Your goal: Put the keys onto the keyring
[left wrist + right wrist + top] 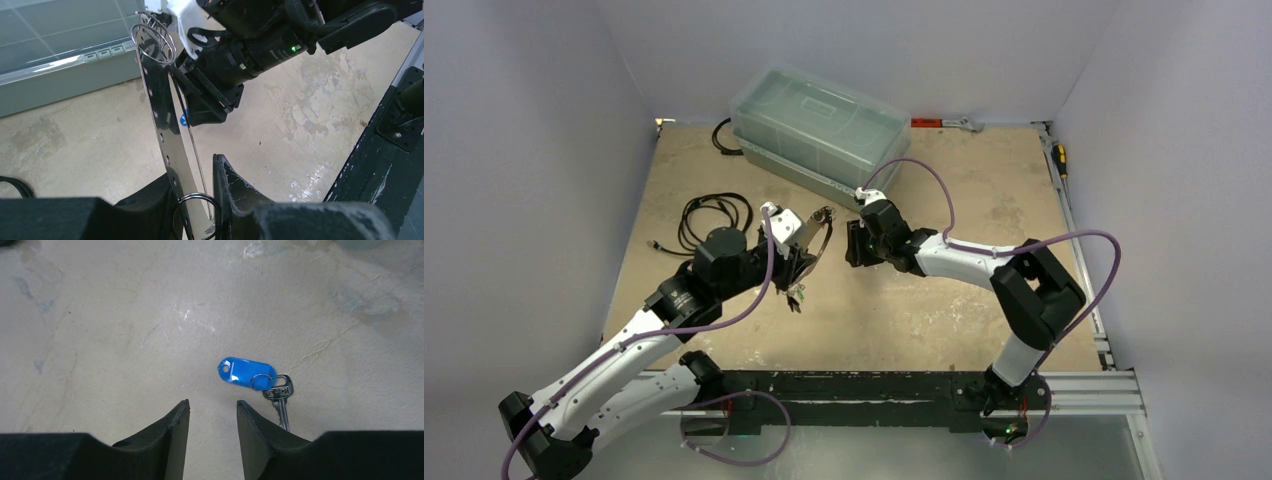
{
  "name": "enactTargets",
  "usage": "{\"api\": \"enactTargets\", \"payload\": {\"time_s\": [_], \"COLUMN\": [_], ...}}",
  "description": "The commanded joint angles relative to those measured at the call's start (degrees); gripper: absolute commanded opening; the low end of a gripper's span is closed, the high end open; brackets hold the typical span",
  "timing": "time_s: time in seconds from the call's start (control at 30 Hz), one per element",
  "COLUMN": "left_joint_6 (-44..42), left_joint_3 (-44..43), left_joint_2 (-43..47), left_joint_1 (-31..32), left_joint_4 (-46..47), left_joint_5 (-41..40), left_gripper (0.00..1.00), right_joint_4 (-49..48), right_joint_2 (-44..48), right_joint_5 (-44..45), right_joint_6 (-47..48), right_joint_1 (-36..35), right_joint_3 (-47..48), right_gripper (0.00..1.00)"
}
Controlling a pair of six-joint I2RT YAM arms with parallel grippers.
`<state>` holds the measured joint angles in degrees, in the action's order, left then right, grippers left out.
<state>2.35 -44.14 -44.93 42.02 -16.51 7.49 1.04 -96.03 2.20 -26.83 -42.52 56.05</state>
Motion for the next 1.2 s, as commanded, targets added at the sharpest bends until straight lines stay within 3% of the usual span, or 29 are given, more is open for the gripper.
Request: {"api": "enactTargets", "payload": {"time_s": [0.0,0.23,0.7,1.03,1.17], "left_joint_6": [0.72,0.79,0.89,0.84,0.88], "left_joint_3": [-1.33,-1.34,-1.23,-1.12,-1.13], "left_joint_2": [1.16,1.25,1.33,1.59,1.64], "left_joint_1": [-0.18,-0.18,-0.18,-0.11,-0.14], "left_joint_4": [2.19,2.36,2.54,2.54,2.57], "left_joint_5": [-0.81,-0.1,0.72,1.03,1.05], "left_gripper": [0.0,0.0,0.0,0.0,0.0], "right_joint_4": [4.06,4.07,4.05,3.77,4.27], "right_joint_2": [-1.91,-4.73,-9.81,-9.9,-11.69], "right_joint_5": [4.41,10.4,12.59,10.7,11.06], "right_joint_6": [-0.16,-0.48,-0.68,0.65,1.15], "right_joint_1": [-0.8,-0.89,-0.89,-1.12,-1.16], "right_joint_3": [3.96,4.59,7.22,8.39,9.04], "right_gripper": [0.41,0.35,0.29,0.36,0.32]}}
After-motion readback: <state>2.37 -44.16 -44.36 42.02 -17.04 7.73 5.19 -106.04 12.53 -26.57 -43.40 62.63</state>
